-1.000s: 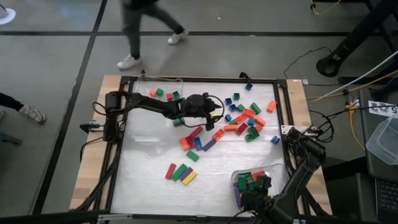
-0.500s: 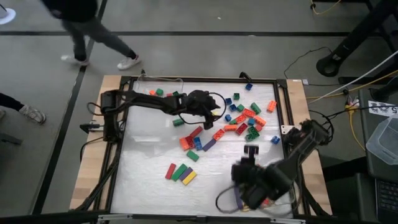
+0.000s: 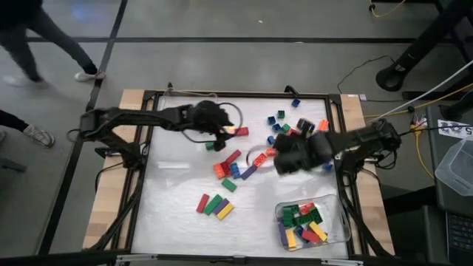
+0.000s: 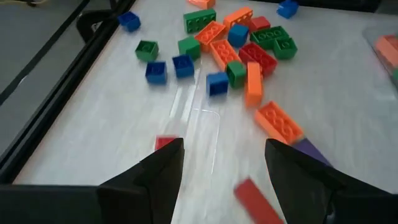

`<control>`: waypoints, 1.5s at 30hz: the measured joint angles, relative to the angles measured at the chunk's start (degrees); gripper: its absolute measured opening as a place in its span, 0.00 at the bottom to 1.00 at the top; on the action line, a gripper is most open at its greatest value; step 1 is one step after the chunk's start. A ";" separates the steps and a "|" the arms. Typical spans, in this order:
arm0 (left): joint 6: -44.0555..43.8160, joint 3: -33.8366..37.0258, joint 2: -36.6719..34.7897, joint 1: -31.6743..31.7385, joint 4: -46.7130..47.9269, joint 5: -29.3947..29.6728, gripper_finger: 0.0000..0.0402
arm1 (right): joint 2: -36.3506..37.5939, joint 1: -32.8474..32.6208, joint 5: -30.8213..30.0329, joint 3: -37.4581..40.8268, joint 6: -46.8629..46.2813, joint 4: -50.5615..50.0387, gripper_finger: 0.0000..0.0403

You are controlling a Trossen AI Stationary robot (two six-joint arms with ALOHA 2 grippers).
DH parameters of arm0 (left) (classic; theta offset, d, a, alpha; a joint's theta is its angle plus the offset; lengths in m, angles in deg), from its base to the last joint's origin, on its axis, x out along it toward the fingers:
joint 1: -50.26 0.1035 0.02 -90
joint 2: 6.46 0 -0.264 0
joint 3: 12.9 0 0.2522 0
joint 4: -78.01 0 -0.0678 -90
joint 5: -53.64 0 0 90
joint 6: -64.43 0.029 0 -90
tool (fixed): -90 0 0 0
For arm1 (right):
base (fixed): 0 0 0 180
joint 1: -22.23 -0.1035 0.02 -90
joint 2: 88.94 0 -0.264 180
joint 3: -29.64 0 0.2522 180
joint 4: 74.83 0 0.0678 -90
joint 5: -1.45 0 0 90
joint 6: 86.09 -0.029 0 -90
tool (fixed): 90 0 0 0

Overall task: Sort blocks by size
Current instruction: Put the square blue game piece into the top transparent bin

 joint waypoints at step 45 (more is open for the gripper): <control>-6.60 20.76 -19.95 -8.30 -2.46 0.00 0.53 | -11.84 36.13 35.45 25.68 1.41 39.03 0.55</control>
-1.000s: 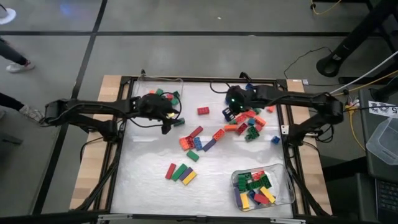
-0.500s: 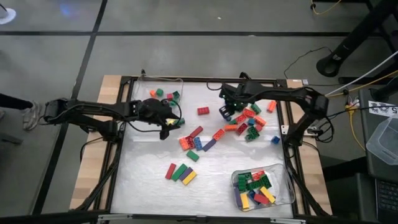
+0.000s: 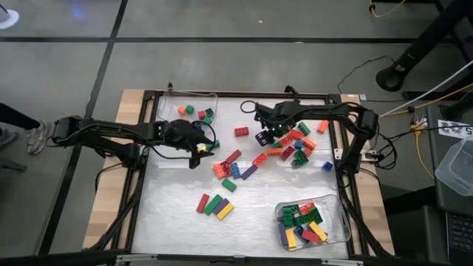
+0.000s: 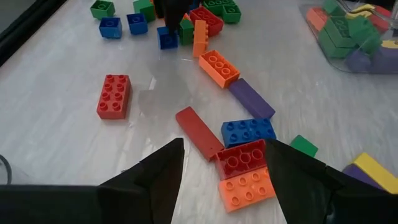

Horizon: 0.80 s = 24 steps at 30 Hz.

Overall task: Sort blocks by size
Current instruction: Put the square blue game piece into the top transparent bin

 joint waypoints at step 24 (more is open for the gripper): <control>-0.46 -0.04 -2.10 -0.08 1.22 0.02 0.53 | -6.03 0.04 3.41 -1.03 2.90 8.79 0.22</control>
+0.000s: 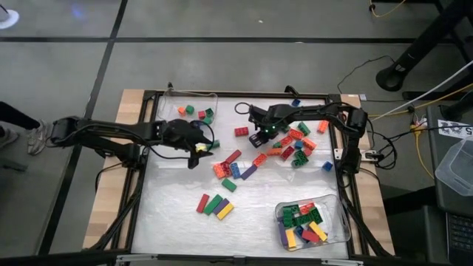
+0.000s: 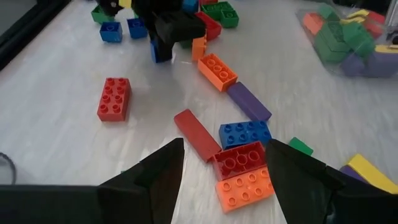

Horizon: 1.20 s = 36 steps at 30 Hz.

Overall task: Sort blocks by size
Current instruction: Put the square blue game piece into the top transparent bin

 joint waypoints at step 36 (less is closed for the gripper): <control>-1.65 -0.02 -15.78 0.00 7.89 0.00 0.53 | -13.13 -0.04 -3.43 -10.64 -0.09 69.94 0.25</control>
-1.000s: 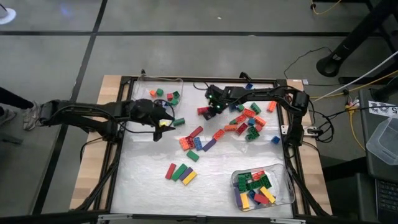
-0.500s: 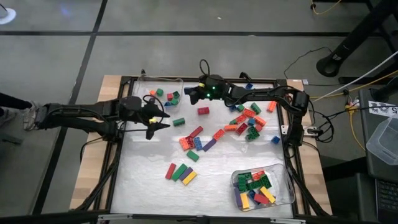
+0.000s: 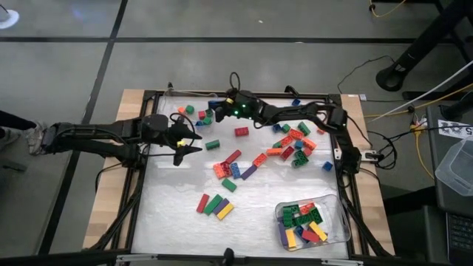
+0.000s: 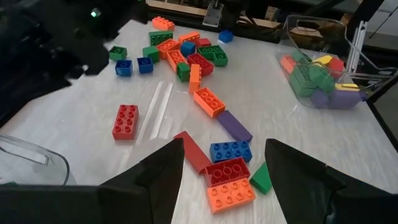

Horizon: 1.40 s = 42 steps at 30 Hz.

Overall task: Sort blocks by size
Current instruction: Put the square blue game piece into the top transparent bin, then put the rectangular red game piece into the bottom transparent bin

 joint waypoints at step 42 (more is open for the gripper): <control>0.08 0.07 0.02 0.02 4.20 0.02 0.53 | 5.24 -1.11 3.08 -4.17 49.06 -59.85 0.55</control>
